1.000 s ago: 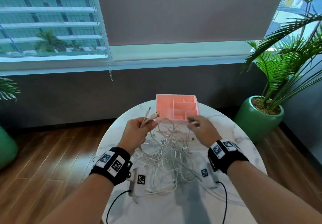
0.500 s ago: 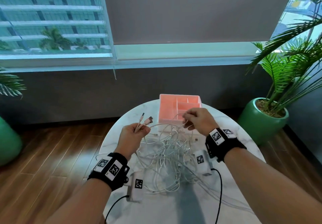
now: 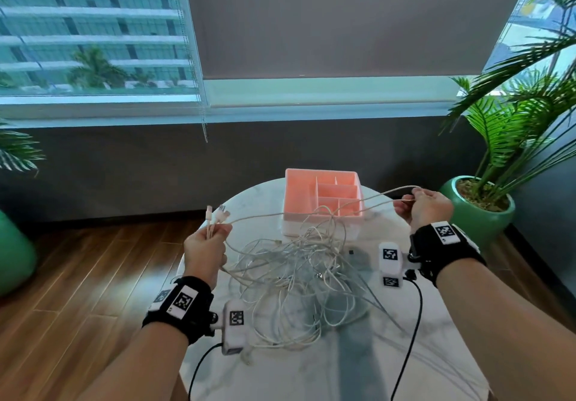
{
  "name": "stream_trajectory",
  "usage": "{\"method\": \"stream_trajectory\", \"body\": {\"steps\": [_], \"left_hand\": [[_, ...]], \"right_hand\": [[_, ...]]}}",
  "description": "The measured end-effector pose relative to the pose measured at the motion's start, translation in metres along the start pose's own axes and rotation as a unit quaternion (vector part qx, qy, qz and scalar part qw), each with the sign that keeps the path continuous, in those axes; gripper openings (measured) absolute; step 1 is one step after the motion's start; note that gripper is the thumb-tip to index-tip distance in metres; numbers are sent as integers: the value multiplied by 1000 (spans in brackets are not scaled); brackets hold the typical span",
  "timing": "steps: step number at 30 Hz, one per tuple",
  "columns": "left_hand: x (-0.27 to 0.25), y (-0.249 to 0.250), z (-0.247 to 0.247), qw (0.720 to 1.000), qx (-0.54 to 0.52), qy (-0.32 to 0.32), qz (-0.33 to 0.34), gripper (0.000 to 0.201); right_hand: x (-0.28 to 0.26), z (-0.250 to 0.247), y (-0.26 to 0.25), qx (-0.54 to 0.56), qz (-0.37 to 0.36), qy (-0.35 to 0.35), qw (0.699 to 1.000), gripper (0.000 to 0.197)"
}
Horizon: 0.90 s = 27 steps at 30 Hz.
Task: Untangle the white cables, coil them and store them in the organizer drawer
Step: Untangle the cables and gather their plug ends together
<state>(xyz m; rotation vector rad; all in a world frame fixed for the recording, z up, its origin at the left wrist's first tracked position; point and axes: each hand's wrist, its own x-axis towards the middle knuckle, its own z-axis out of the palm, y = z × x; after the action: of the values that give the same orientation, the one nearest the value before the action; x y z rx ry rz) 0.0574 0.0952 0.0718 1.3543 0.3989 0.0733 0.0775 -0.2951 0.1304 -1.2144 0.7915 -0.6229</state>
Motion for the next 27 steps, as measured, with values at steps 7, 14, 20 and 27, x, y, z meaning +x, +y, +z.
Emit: {"method": "stream_trajectory", "body": {"steps": [7,14,20,27], "left_hand": [[-20,30,17,985,-35,-159,55,9],[-37,42,53,976,55,-189,97,13],[-33,53,52,981,-23,-161,107,13],[-26,61,41,976,-41,-165,139,24]], "right_hand": [[-17,-2,19,-266,-12,-116,957,43],[-116,24,24,-369,-361,-393,761,52],[-111,28,37,-434,-271,-478,714,14],[-89,2,47,-462,-271,-437,722,5]]}}
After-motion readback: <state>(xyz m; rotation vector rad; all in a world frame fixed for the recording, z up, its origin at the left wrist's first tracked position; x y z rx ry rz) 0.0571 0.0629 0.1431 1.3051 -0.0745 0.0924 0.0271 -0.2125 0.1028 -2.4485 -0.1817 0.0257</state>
